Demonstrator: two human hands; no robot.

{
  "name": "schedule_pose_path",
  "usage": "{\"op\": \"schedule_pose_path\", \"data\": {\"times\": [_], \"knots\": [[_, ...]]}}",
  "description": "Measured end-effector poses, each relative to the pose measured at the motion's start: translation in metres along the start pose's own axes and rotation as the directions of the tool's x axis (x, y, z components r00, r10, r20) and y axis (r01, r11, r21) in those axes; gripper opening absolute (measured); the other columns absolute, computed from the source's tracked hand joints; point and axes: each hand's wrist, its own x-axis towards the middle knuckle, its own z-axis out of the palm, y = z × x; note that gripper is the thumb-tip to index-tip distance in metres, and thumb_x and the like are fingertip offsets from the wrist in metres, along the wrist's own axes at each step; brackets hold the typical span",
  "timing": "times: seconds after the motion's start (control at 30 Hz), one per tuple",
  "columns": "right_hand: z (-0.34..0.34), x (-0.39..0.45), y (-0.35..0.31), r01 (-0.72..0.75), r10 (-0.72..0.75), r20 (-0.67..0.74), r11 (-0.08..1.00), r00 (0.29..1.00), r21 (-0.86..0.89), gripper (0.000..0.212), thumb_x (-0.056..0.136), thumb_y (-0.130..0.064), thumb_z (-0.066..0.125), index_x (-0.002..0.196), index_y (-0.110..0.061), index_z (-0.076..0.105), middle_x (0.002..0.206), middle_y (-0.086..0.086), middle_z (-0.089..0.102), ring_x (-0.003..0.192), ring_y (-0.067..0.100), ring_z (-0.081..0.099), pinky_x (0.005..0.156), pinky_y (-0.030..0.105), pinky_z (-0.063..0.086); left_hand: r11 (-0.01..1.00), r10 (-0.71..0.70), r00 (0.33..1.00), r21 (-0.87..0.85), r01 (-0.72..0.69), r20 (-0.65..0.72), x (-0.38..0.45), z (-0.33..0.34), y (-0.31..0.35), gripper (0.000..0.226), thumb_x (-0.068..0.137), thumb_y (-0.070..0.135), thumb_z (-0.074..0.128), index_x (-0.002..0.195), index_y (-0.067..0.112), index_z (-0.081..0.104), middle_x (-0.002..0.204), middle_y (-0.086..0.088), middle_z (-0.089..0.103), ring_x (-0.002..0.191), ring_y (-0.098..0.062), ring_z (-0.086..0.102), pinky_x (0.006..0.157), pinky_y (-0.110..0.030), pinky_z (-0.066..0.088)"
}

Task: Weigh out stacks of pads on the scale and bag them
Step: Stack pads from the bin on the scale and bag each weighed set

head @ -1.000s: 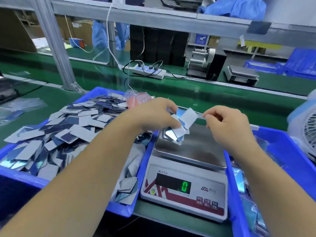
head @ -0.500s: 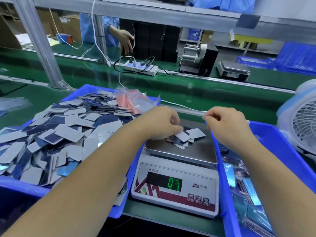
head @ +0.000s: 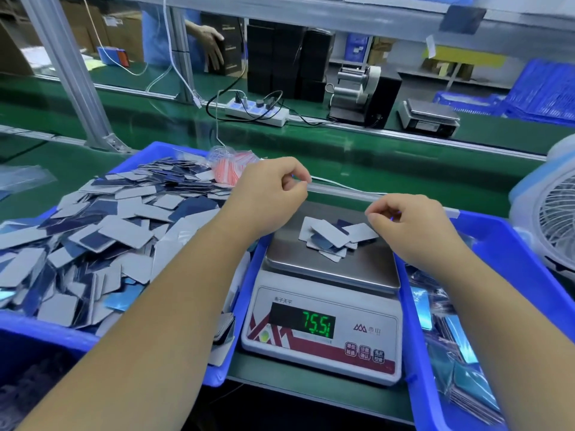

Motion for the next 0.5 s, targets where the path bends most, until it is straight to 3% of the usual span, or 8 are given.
{"op": "schedule_pose_path", "data": {"times": [0.33, 0.5], "knots": [[0.000, -0.002, 0.007, 0.055, -0.055, 0.004, 0.998, 0.998, 0.007, 0.018, 0.090, -0.018, 0.063, 0.079, -0.030, 0.071, 0.070, -0.024, 0.062, 0.070, -0.013, 0.053, 0.058, 0.001, 0.036, 0.998, -0.058, 0.997, 0.031, 0.057, 0.054, 0.000, 0.003, -0.002, 0.020, 0.091, 0.014, 0.056, 0.085, 0.031, 0.064, 0.060, 0.010, 0.053, 0.054, -0.002, 0.045, 0.051, -0.008, 0.036], [-0.002, -0.004, 0.007, 0.073, -0.073, 0.004, 0.997, 0.997, 0.012, 0.021, 0.090, -0.017, 0.065, 0.076, -0.033, 0.068, 0.068, -0.025, 0.061, 0.069, -0.014, 0.053, 0.058, 0.000, 0.036, 0.983, -0.149, 0.989, 0.113, 0.146, 0.016, 0.002, -0.009, 0.000, 0.019, 0.090, 0.016, 0.055, 0.087, 0.033, 0.063, 0.074, 0.010, 0.061, 0.059, -0.007, 0.053, 0.054, -0.022, 0.042]]}}
